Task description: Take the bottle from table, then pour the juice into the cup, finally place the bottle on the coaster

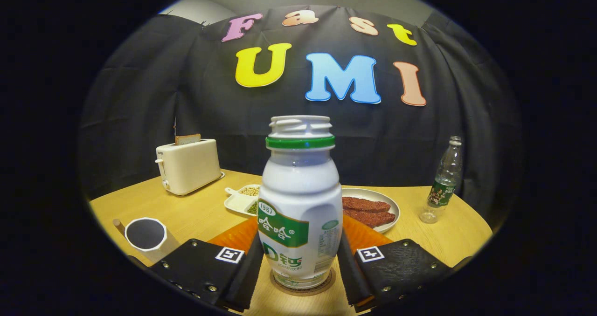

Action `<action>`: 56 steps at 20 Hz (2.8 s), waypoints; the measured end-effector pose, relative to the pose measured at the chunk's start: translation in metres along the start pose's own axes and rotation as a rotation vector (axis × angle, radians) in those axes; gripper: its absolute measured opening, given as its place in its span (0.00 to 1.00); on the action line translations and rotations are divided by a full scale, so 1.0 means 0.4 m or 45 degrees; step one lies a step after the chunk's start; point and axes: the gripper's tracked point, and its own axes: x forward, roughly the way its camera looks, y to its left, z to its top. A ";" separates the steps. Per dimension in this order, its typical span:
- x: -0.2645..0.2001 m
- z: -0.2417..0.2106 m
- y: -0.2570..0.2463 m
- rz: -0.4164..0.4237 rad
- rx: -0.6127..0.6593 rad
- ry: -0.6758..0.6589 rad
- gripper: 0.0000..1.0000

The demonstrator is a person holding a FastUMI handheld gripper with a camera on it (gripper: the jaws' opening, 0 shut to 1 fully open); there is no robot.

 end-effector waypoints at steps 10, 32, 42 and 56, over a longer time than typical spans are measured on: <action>0.031 -0.038 -0.003 -0.006 -0.009 0.018 0.73; -0.021 0.011 -0.018 -0.059 -0.028 -0.054 0.99; -0.180 0.226 -0.008 -0.145 -0.105 -0.218 0.99; -0.359 0.426 -0.035 -0.166 -0.021 -0.317 0.98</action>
